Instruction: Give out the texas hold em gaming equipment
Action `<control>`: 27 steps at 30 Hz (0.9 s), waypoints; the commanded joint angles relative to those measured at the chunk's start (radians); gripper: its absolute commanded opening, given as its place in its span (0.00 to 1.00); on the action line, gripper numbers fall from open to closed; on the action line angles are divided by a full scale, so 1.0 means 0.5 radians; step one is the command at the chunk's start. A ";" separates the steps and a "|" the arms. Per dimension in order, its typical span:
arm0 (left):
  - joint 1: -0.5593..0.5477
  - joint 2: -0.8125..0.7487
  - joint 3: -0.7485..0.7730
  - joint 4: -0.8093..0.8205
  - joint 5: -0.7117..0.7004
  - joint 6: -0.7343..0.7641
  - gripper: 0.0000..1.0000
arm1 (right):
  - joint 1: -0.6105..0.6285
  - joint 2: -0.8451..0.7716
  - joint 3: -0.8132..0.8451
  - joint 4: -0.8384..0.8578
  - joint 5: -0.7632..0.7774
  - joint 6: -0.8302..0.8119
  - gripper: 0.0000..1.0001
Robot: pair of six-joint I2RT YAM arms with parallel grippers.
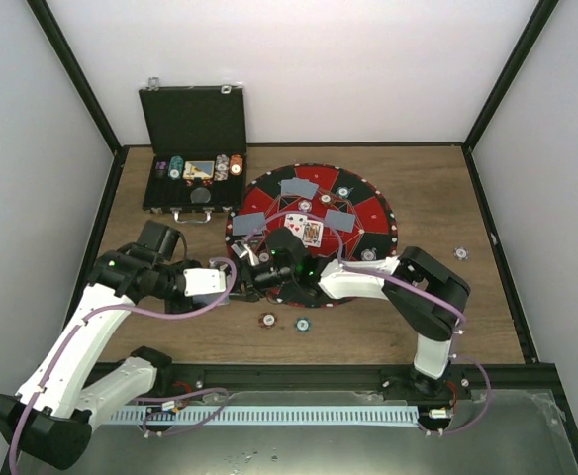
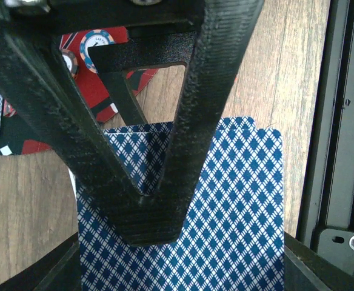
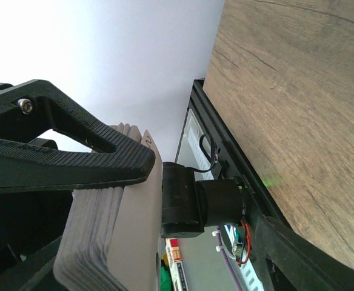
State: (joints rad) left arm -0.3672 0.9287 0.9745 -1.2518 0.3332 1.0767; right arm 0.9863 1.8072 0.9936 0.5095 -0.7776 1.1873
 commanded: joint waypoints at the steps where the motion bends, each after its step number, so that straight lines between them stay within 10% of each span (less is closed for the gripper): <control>1: 0.002 0.012 0.081 0.004 0.054 -0.003 0.08 | -0.014 0.065 0.031 0.065 -0.056 0.010 0.67; 19: 0.002 0.025 0.083 0.016 0.065 -0.010 0.08 | -0.155 -0.187 -0.235 -0.017 -0.050 -0.060 0.58; 27: 0.001 0.029 0.071 0.026 0.069 -0.008 0.08 | -0.034 -0.109 0.013 -0.092 -0.068 -0.108 0.70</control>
State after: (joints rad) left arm -0.3672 0.9474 0.9810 -1.2434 0.3386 1.0737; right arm 0.9405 1.7290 0.9058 0.5095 -0.8158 1.1633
